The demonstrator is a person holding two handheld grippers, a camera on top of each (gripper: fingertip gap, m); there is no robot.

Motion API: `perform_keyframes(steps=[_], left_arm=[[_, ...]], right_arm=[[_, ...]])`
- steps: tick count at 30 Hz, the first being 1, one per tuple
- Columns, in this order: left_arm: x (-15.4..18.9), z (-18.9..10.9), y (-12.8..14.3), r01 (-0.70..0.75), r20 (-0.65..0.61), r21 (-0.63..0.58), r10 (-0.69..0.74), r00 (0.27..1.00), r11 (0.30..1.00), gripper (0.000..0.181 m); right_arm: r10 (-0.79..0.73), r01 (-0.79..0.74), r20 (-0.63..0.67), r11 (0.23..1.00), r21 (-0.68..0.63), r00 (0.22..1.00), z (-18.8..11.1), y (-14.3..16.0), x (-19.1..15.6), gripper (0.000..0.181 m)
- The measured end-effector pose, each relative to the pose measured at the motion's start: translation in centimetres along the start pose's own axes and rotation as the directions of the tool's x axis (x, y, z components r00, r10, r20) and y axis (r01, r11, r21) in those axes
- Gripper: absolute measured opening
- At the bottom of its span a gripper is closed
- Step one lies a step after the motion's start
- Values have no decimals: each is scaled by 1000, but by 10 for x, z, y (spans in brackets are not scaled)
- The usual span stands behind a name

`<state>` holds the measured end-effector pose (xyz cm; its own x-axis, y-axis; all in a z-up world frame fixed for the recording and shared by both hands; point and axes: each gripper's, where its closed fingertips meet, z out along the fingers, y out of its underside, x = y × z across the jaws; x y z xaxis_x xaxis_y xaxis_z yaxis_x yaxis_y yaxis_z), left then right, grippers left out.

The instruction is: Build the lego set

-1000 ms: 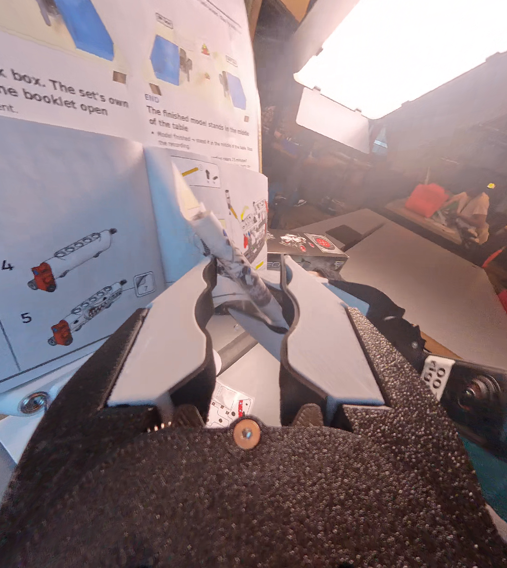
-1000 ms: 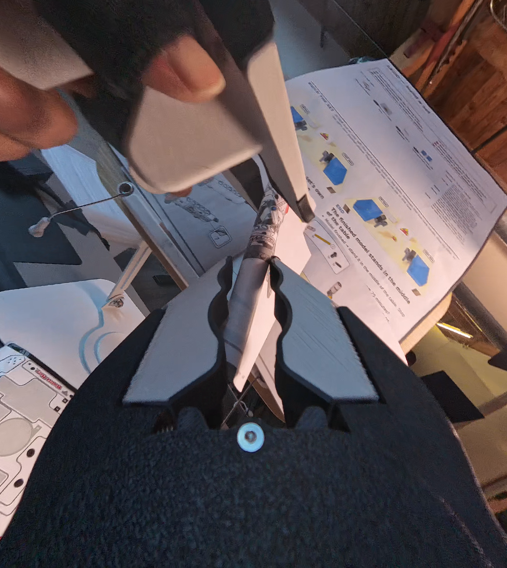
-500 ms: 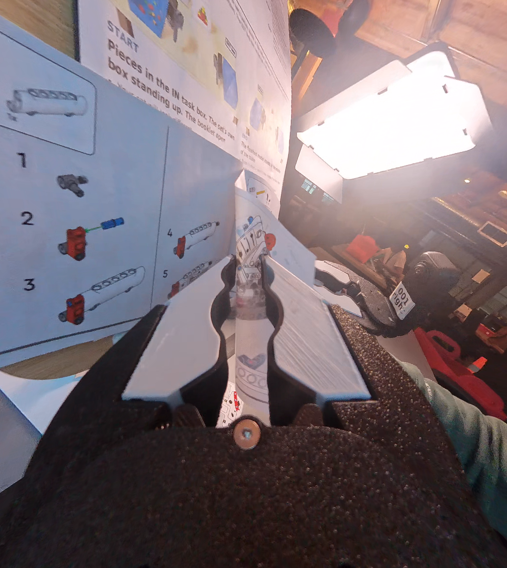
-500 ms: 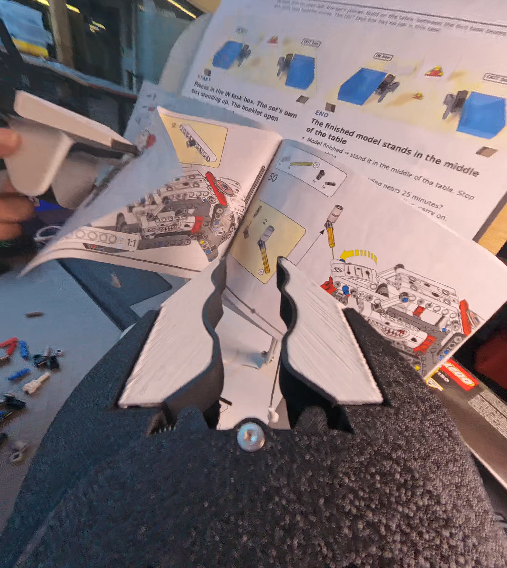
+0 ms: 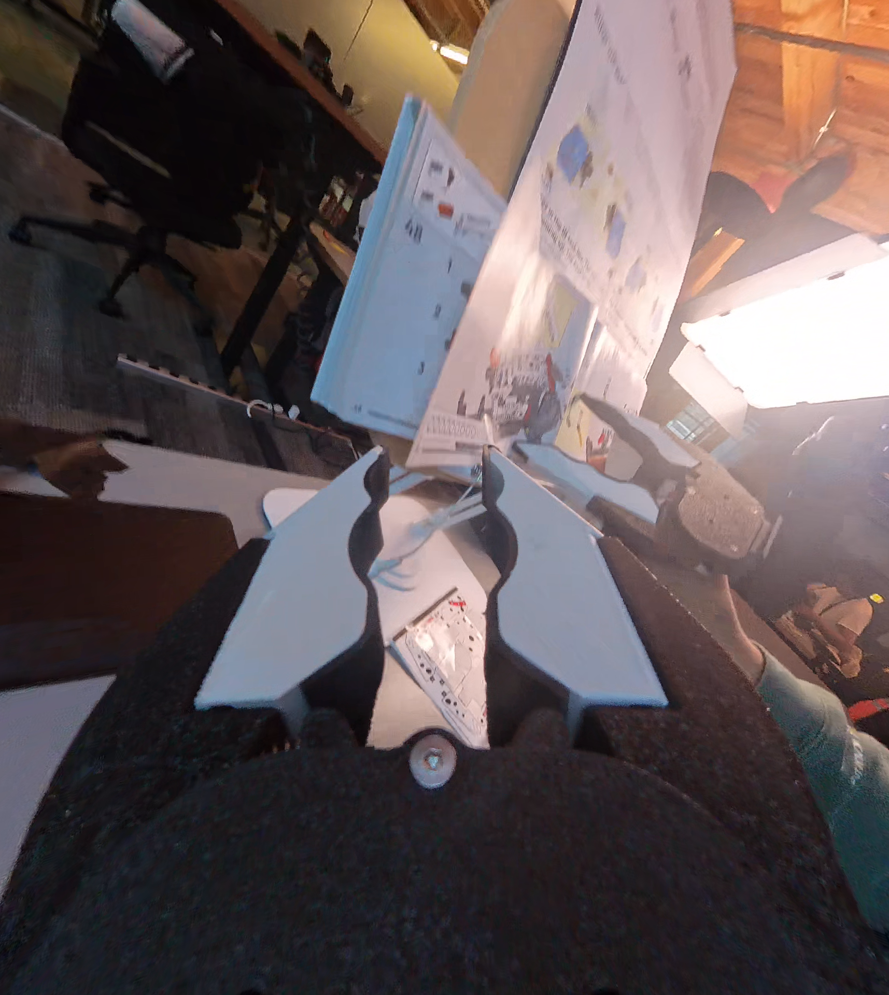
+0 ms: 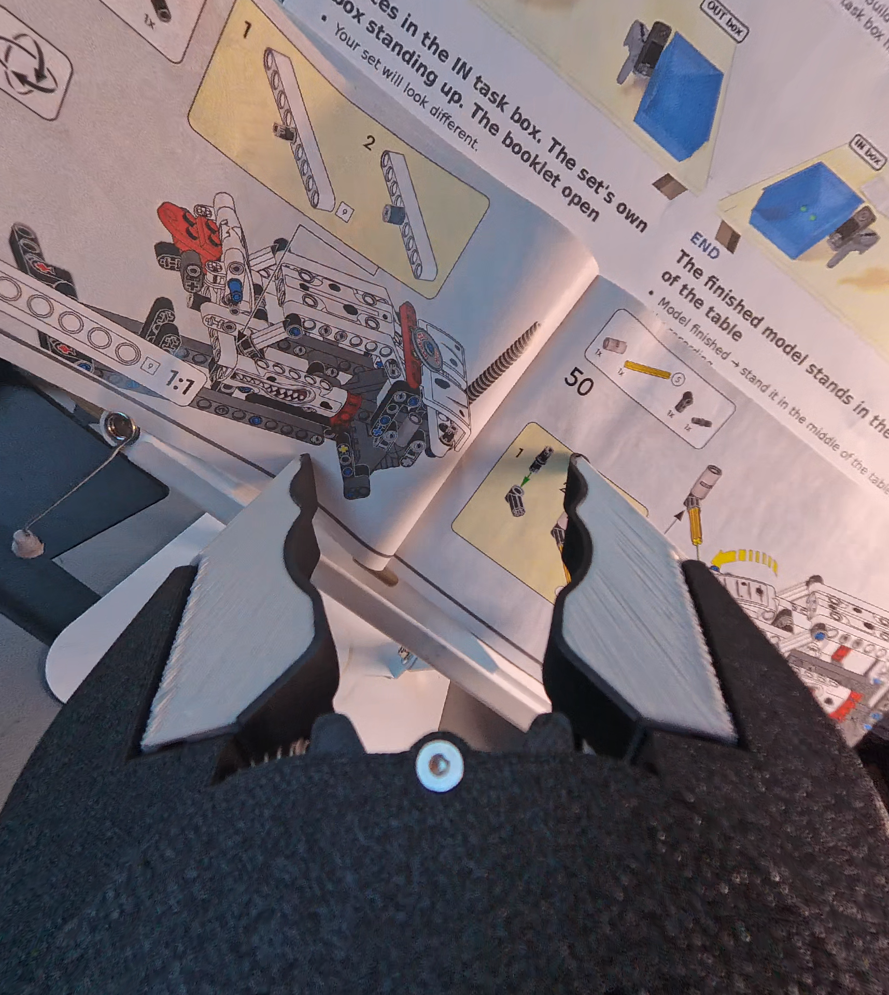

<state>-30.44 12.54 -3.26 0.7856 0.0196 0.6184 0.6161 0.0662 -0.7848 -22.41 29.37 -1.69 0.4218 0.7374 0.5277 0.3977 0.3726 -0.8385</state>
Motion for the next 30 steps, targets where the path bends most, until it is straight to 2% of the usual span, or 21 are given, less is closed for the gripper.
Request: perform_keyframes(steps=[2, 4, 6, 9, 12, 16, 20, 23, 26, 28, 30], left_arm=[[-1, 7, 36, 59, -10, -119, -60, 998, 991, 34], [11, 18, 72, 171, -58, -233, -189, 980, 957, 43], [25, 30, 89, 321, -111, -256, -358, 927, 912, 49], [29, 50, 92, 561, -154, -196, -590, 792, 804, 65], [8, 67, 92, 701, -142, -84, -705, 695, 708, 83], [-17, 72, 86, 799, -210, 30, -777, 593, 601, 71], [-25, 72, 89, 798, -193, 9, -782, 592, 602, 47], [-39, 59, 73, 802, -237, 78, -770, 592, 592, 23], [-40, 52, 55, 748, -247, 107, -712, 658, 655, 20], [-36, 41, 31, 706, -293, 164, -649, 702, 689, 13], [-27, 37, 14, 644, -279, 193, -588, 759, 740, 10]], right_arm=[[-4, 4, 6, 1000, -13, 1000, 1, -1, 0, 92], [-5, 5, 6, 1000, -16, 1000, 1, -1, 0, 92], [2, -2, 5, 1000, -12, 1000, 1, -2, 0, 92], [30, -31, -6, 1000, -7, 1000, 2, -3, 0, 92], [68, -68, -20, 998, -5, 997, 3, -5, 0, 92], [60, -60, -30, 998, 21, 998, 3, -6, 0, 92], [61, -61, -30, 998, 27, 998, 3, -6, -1, 92], [65, -64, -32, 997, 37, 997, 3, -6, -1, 92], [64, -62, -35, 997, 43, 997, 3, -6, -2, 92], [62, -60, -36, 997, 48, 997, 3, -6, -2, 92], [59, -57, -38, 997, 53, 998, 3, -6, -2, 91]])
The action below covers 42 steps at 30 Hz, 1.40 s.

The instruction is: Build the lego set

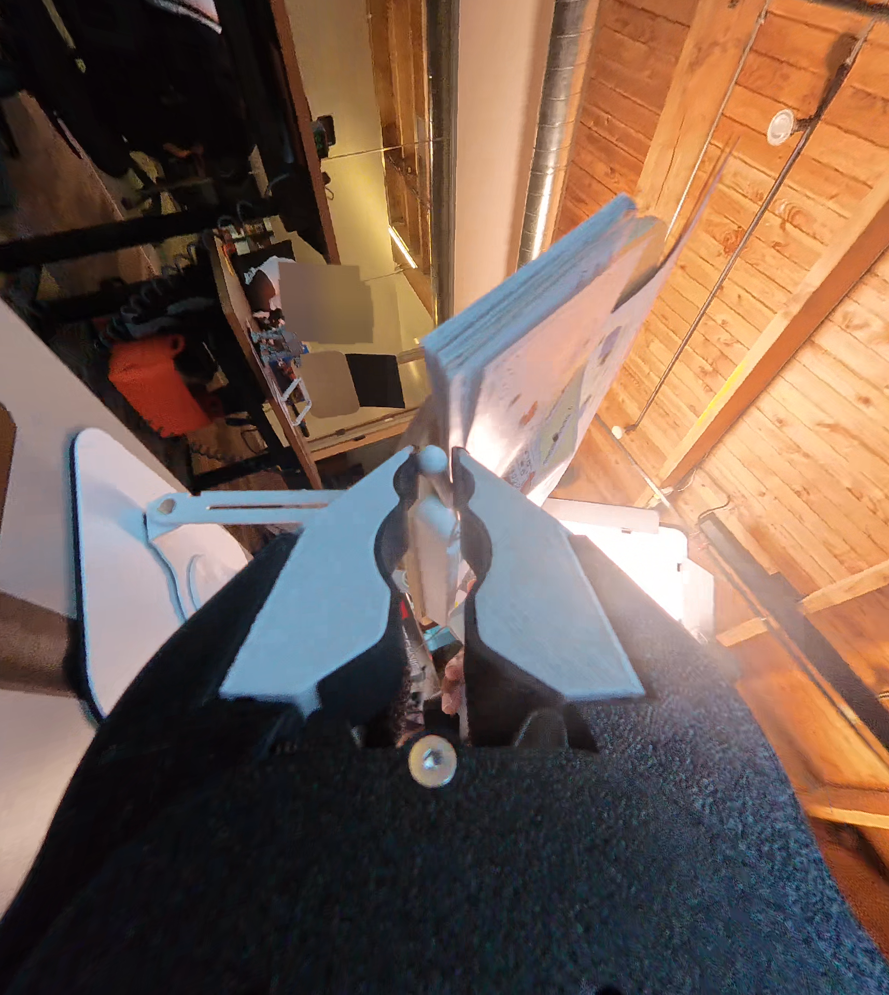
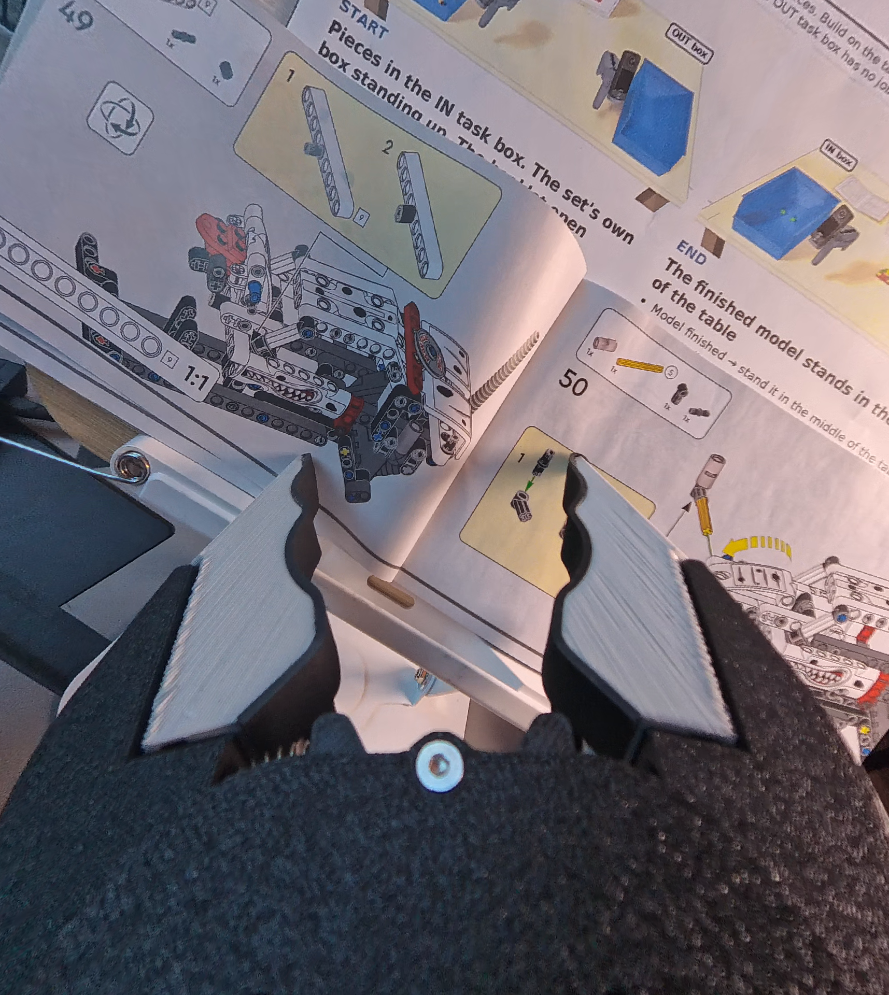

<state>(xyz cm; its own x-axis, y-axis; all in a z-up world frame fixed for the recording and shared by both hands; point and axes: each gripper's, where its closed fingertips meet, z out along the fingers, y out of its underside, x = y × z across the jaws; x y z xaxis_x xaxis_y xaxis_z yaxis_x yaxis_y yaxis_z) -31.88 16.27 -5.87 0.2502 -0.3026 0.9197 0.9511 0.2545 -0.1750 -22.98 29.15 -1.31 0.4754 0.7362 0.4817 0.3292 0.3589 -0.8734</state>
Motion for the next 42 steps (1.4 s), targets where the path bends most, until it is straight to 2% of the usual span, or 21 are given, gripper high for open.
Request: perform_keyframes(steps=[2, 4, 6, 9, 11, 12, 14, 16, 17, 18, 19, 21, 24, 29, 30, 33, 36, 42], left_arm=[[20, 6, -3, -145, 7, -18, 145, 989, 989, 9], [34, 17, -3, -307, 25, -84, 310, 951, 948, 8], [47, 30, 1, -487, 33, -170, 499, 866, 856, 9], [65, 54, 19, -694, -16, -298, 723, 690, 656, 8], [69, 72, 39, -781, -86, -397, 827, 555, 482, 8], [69, 80, 52, -814, -138, -448, 870, 473, 371, 8], [61, 93, 83, -839, -278, -534, 915, 291, 105, 8], [43, 95, 114, -791, -431, -588, 893, 130, -169, 9], [32, 95, 122, -754, -477, -596, 877, 56, -276, 9], [24, 96, 126, -724, -504, -597, 863, 4, -345, 9], [22, 98, 126, -715, -513, -588, 858, -34, -379, 9], [21, 98, 127, -718, -516, -587, 856, -25, -374, 9], [21, 98, 126, -730, -497, -610, 867, 48, -310, 10], [19, 97, 125, -703, -514, -623, 857, 39, -342, 11], [19, 96, 125, -698, -512, -634, 858, 54, -334, 13], [22, 87, 132, -691, -514, -660, 848, 130, -295, 36], [27, 79, 129, -721, -508, -630, 855, 103, -288, 43], [24, 76, 122, -735, -474, -603, 880, 19, -309, 26]], right_arm=[[-2, 2, 0, 1000, 7, 1000, 0, 0, -1, 89], [-6, 6, -1, 1000, 10, 1000, -1, 0, -2, 89], [-9, 9, 4, 1000, 10, 1000, -1, 0, -2, 89], [-6, 6, 11, 1000, 11, 1000, 0, 0, -2, 89], [-6, 5, 12, 1000, 17, 1000, 0, 0, -2, 89], [-7, 7, 12, 1000, 22, 1000, 0, 0, -2, 89], [-7, 6, 14, 1000, 30, 1000, 0, 0, -3, 89], [-11, 11, 23, 999, 34, 1000, 0, 0, -4, 92], [-19, 18, 27, 999, 38, 999, 0, 0, -5, 93], [-23, 22, 35, 999, 44, 999, -1, 0, -6, 95], [-52, 50, 40, 998, 45, 998, 0, 2, -7, 97], [-54, 50, 60, 997, 59, 997, -2, 4, -8, 99], [-47, 41, 78, 997, 72, 996, -2, 3, -9, 101], [-33, 23, 108, 995, 98, 994, -6, 2, -11, 104], [-21, 9, 125, 995, 100, 992, -8, 2, -11, 107], [2, -18, 136, 993, 115, 991, -19, 7, 1, 107], [31, -48, 160, 993, 107, 987, -31, 19, 13, 106], [43, -58, 177, 995, 84, 983, -47, 35, 26, 95]])
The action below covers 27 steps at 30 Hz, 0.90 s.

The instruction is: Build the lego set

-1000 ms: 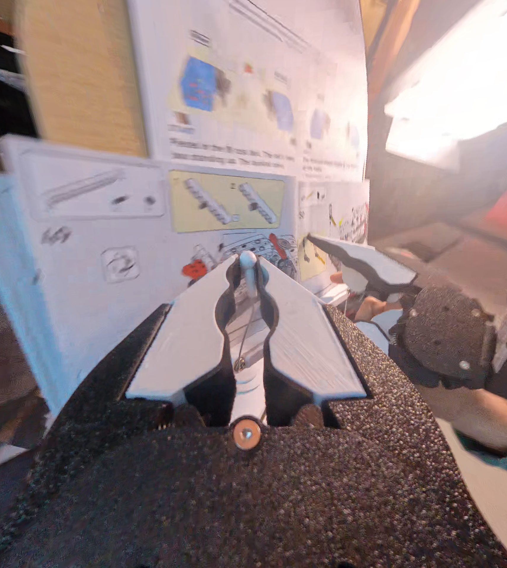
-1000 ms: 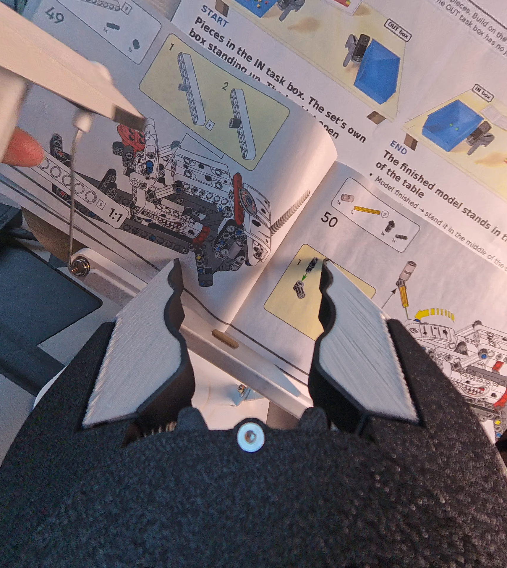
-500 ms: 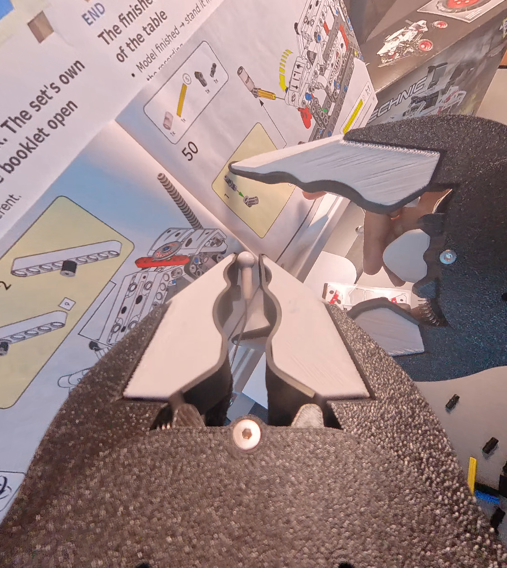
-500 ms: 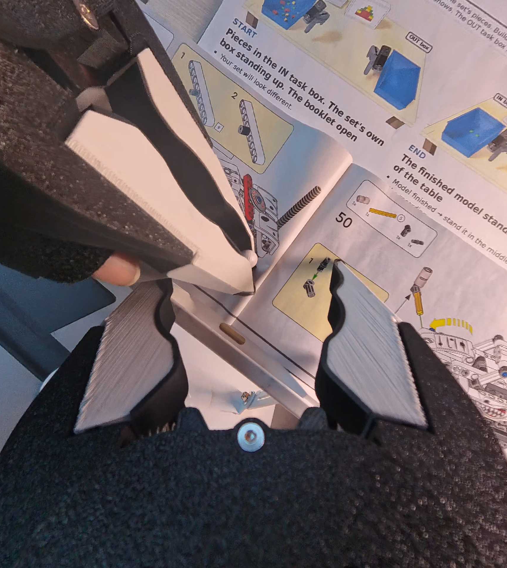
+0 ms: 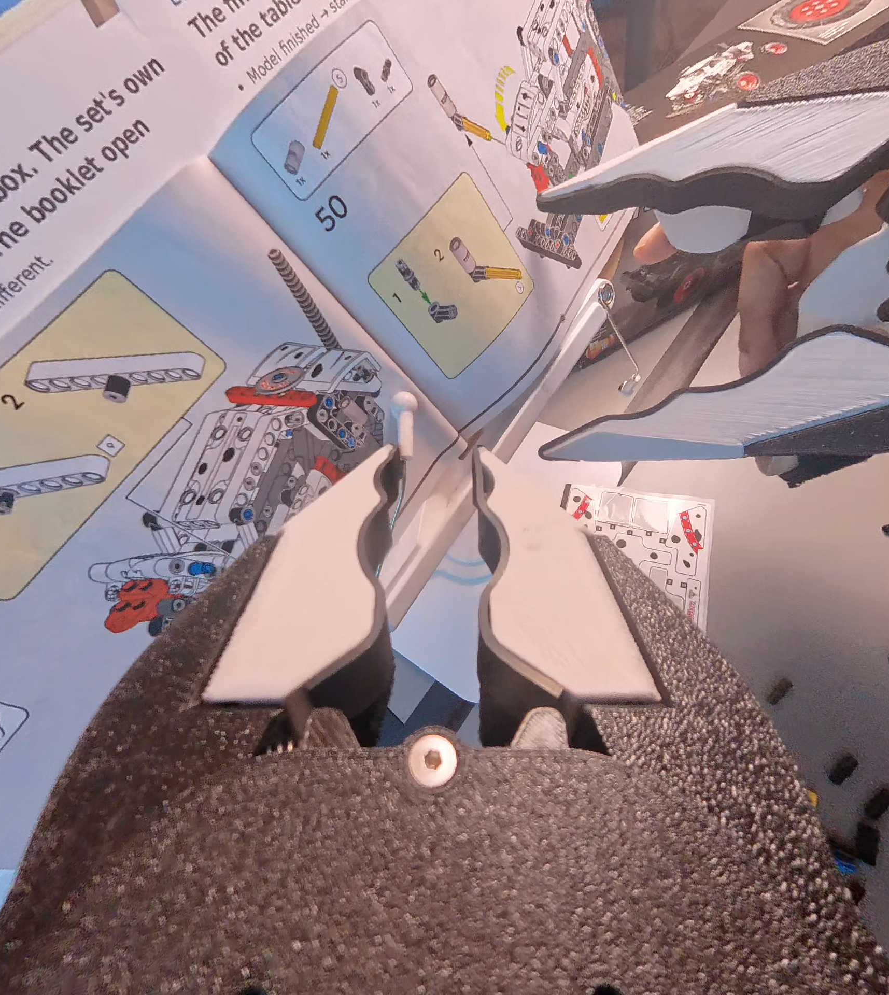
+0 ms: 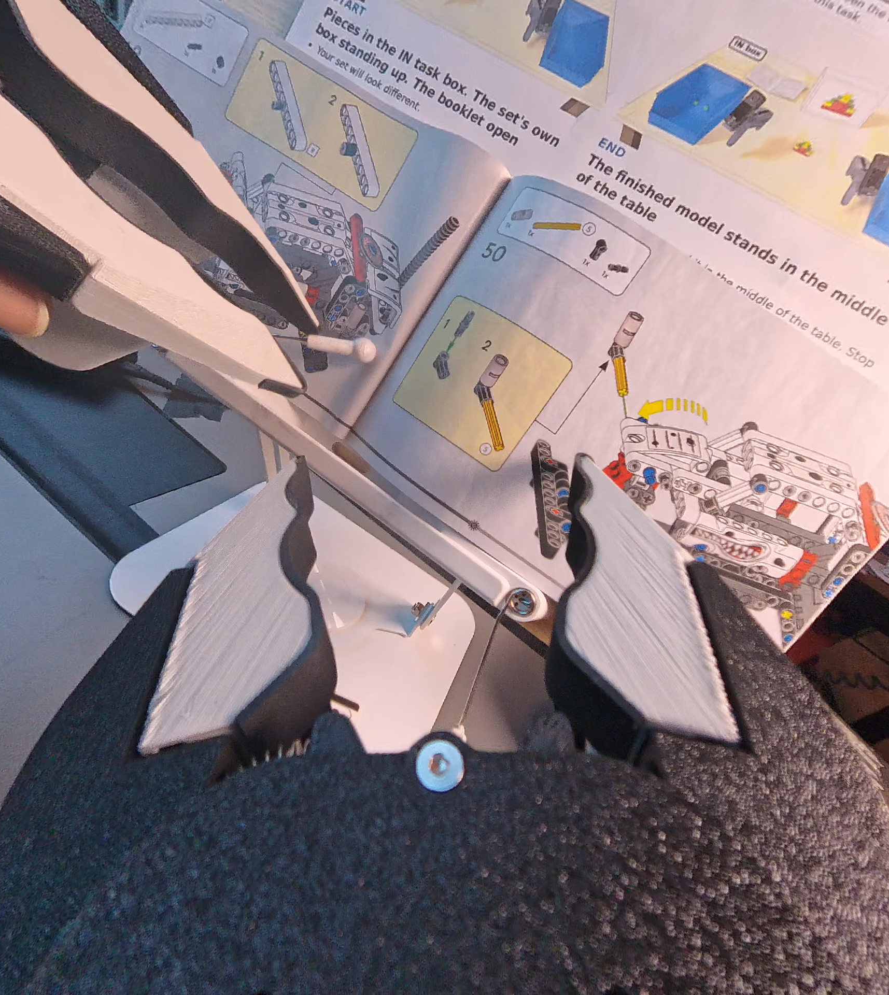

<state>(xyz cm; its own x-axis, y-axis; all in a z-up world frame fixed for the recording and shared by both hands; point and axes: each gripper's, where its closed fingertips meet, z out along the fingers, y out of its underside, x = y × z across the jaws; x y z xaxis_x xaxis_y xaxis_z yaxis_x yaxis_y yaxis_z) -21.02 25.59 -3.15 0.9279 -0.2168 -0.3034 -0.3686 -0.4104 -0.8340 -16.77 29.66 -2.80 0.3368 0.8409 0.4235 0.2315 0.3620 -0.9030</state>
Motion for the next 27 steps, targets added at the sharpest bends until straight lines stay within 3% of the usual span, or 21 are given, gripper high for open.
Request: perform_keyframes(steps=[5, 10, 16, 20, 23, 27], left_arm=[[3, 4, 5, -44, 1, -48, 44, 999, 998, 16], [14, -2, 16, -80, -53, -81, 76, 996, 994, 33], [-6, -54, 12, 103, 62, 115, -111, 992, 988, 36], [-8, -102, 24, 248, 138, 327, -306, 942, 912, 36], [-3, -141, 33, 263, 194, 479, -394, 898, 837, 34], [4, -168, 48, 293, 216, 542, -468, 857, 788, 41]], right_arm=[[38, -37, 17, 998, -47, 999, 7, 5, -1, 97], [25, -24, 25, 998, -57, 999, 6, 8, -1, 96], [45, -45, 19, 999, -20, 999, -12, 4, 8, 94], [102, -103, 15, 994, 44, 995, -33, -6, 17, 80], [171, -176, 51, 977, 119, 984, -65, -22, 11, 71], [217, -239, 144, 958, 158, 966, -122, -34, -11, 51]])
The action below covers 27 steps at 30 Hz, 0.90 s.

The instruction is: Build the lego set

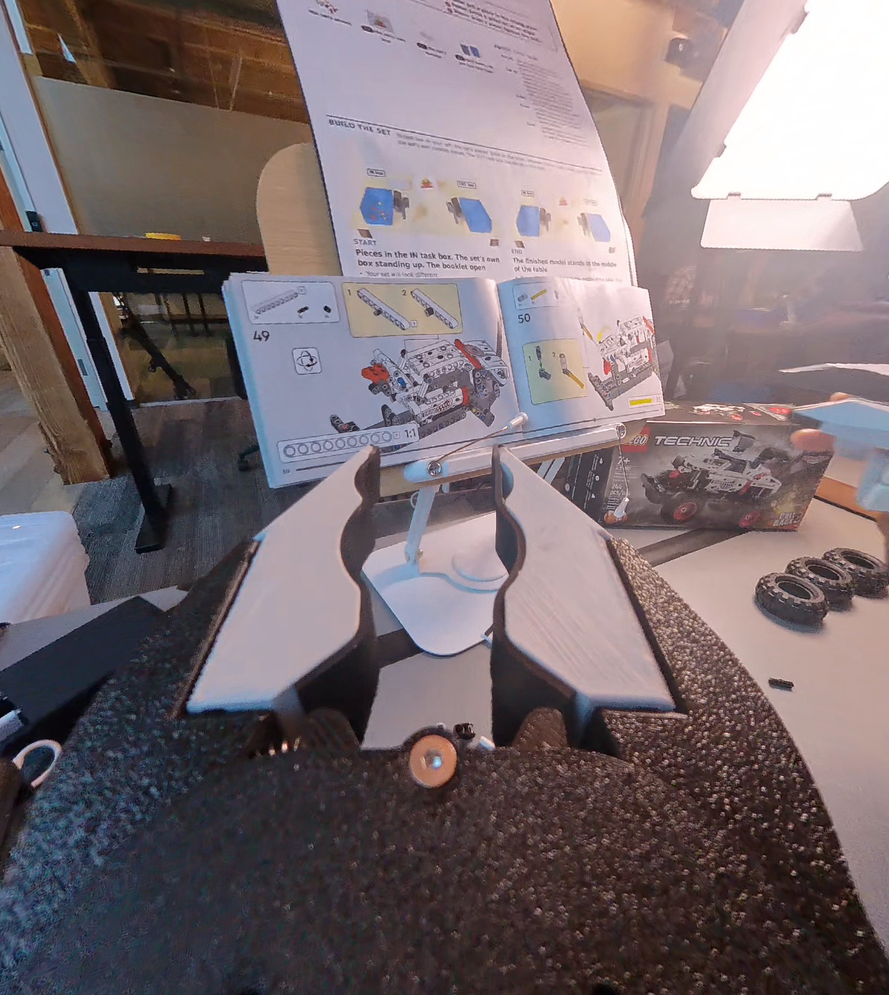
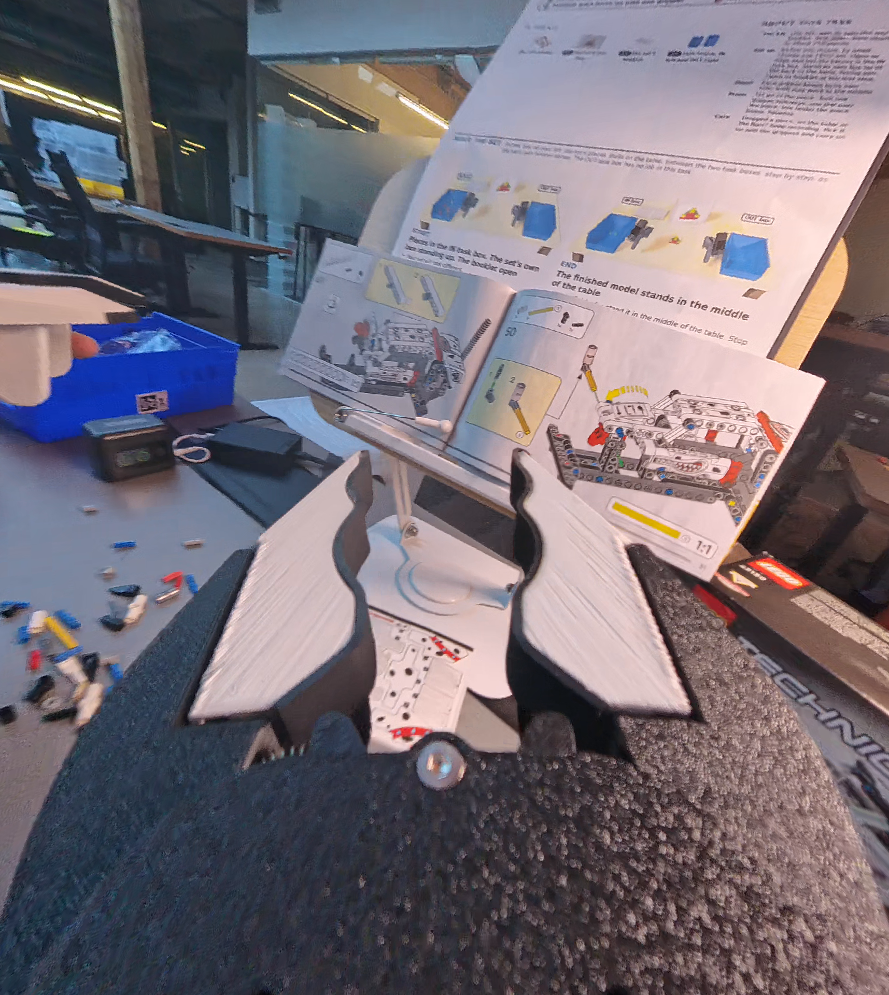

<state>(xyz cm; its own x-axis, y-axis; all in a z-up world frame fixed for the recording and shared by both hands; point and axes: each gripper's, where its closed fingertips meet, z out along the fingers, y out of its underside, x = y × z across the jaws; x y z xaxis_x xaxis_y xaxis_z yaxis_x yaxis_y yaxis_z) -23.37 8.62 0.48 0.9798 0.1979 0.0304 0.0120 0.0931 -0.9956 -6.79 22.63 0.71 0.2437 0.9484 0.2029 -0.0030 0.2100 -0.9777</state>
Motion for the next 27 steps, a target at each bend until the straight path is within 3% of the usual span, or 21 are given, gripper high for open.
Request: perform_keyframes(steps=[4, 8, 11, 14, 17, 19, 22, 24, 27], left_arm=[[-7, -8, 5, 57, 12, 3, -57, 998, 998, 51], [-11, -11, 10, 52, 26, 21, -52, 998, 998, 51], [-12, -11, 12, 28, 50, 28, -29, 998, 999, 49], [-16, -13, 15, -6, 85, 42, 3, 996, 999, 46], [-21, -11, 19, -13, 102, 37, 9, 995, 999, 46], [-24, -11, 21, -22, 112, 31, 19, 994, 999, 45], [-26, -14, 14, -33, 122, 42, 28, 992, 999, 44], [-26, -16, 9, -43, 121, 38, 38, 992, 998, 42], [-26, -17, 5, -40, 114, 19, 38, 993, 999, 40]], right_arm=[[25, -25, 14, 1000, 5, 1000, -61, -6, -27, 2], [126, -125, -46, 992, 7, 991, -118, 2, -48, 0], [121, -112, -195, 992, 53, 973, -147, 23, -38, 0], [91, -61, -275, 992, 113, 957, -162, 39, -27, 17], [42, -22, -161, 992, 125, 986, -159, 33, -38, 37], [111, -118, 66, 986, 116, 992, -156, 35, -65, 53], [240, -244, 338, 969, -31, 910, -161, 43, -102, 89], [176, -123, 421, 981, -148, 890, -164, 57, -126, 95], [52, 120, 538, 952, -280, 841, -169, 85, -161, 89]])
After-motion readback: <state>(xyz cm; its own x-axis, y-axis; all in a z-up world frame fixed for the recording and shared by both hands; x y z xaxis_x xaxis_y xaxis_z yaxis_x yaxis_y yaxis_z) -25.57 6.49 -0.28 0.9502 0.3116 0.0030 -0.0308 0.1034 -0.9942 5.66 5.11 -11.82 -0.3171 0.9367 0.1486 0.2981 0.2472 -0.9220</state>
